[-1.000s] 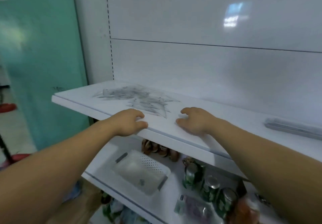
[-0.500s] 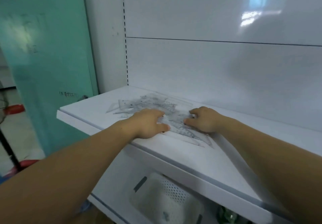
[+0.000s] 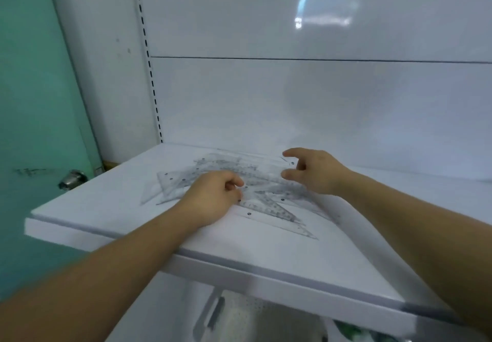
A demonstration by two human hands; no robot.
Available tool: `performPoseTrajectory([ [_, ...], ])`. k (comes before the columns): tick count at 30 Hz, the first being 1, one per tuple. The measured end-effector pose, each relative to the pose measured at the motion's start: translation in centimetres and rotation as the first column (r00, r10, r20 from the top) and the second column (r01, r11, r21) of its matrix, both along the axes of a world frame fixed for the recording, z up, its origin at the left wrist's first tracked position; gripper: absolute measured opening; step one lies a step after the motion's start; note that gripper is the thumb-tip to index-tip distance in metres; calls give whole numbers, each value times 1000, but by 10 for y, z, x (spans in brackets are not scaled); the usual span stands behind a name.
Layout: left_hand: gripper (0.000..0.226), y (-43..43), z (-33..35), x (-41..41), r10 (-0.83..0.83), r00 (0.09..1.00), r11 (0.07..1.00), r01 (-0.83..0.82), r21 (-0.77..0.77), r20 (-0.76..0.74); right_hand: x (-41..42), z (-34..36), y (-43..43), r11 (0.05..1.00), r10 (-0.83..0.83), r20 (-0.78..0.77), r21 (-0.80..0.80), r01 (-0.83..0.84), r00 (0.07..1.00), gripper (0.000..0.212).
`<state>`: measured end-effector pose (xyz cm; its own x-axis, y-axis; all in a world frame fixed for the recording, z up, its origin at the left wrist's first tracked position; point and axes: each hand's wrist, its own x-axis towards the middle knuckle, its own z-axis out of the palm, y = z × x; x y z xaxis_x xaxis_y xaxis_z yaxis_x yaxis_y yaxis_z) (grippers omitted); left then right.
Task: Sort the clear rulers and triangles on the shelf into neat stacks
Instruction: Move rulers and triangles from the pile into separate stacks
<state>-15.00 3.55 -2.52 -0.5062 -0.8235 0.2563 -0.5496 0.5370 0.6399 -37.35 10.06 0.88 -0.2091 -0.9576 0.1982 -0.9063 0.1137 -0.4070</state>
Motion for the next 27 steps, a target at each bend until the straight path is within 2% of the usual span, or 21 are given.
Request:
performPoseTrajectory([
  [2, 13, 0, 2, 5, -11, 1000, 1000, 11, 0, -24, 8, 1, 10, 998, -66, 1, 4, 66, 998, 54],
  [8, 9, 0, 6, 30, -70, 992, 987, 85, -139, 109, 37, -10, 39, 970, -210, -54, 115, 215, 976, 52],
  [14, 6, 9, 9, 53, -93, 976, 963, 139, -230, 199, 65, -9, 55, 962, -239, -50, 126, 243, 970, 53],
  [17, 39, 12, 8, 47, -139, 928, 952, 221, -210, 346, 71, -9, 56, 959, -219, -73, 166, 229, 973, 53],
  [19, 43, 14, 11, 42, -117, 874, 945, 244, -216, 472, 71, -8, 57, 958, -217, -76, 177, 228, 973, 53],
  [23, 24, 13, 16, 44, -123, 905, 965, 205, -164, 407, 66, -8, 59, 956, -236, -105, 154, 250, 966, 54],
  [27, 23, 17, 17, 54, -97, 921, 963, 183, -197, 377, 63, -11, 59, 963, -250, -59, 94, 254, 967, 54],
])
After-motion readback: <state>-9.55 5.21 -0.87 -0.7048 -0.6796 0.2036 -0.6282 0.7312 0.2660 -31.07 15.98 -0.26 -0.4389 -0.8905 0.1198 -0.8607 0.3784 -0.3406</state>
